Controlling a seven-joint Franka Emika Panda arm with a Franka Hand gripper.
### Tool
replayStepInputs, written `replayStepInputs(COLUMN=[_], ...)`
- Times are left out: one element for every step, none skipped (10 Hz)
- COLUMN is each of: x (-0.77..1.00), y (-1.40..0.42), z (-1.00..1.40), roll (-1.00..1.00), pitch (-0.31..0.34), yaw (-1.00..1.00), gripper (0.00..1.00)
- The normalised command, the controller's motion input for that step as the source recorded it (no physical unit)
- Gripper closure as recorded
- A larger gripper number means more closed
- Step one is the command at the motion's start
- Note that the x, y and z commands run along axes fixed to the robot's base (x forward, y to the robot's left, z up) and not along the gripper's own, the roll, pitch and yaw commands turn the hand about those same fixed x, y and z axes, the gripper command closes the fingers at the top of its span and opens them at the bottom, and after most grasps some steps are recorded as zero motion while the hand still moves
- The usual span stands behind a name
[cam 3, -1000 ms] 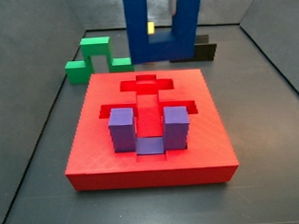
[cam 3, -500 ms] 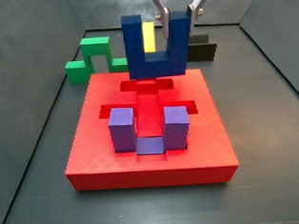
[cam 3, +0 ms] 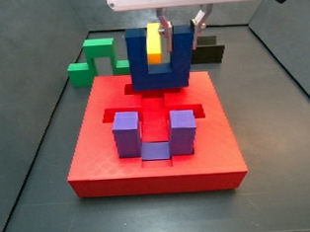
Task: Pick up the blue object. Move up. Place the blue object on the fixture. Regrasp the blue object. Move to above the board. Insert the blue object.
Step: Insert the blue object.
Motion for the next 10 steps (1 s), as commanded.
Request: replayStepInputs(x=[0.06, 0.0, 0.0, 0.0, 0.0, 0.0, 0.0, 0.0, 0.0, 0.0], y=[0.07, 0.17, 0.2, 0.15, 0.0, -0.03, -0.04, -0.02, 0.0, -0.04], z=[-0.1, -0.06, -0.05, -0.01, -0.08, -0.03, -0.02, 0.0, 0.0, 0.0], roll=[-0.04, -0.04, -0.07, -0.12, -0.09, -0.08, -0.07, -0.08, -0.13, -0.16], pitch=[0.0, 0.0, 0.0, 0.0, 0.0, 0.0, 0.0, 0.0, -0.017, -0.037], yaw=[-0.04, -0.05, -0.06, -0.03, 0.0, 0.01, 0.0, 0.0, 0.0, 0.0], gripper=[1.0, 1.0, 1.0, 1.0, 1.0, 1.0, 1.0, 1.0, 1.0, 1.0])
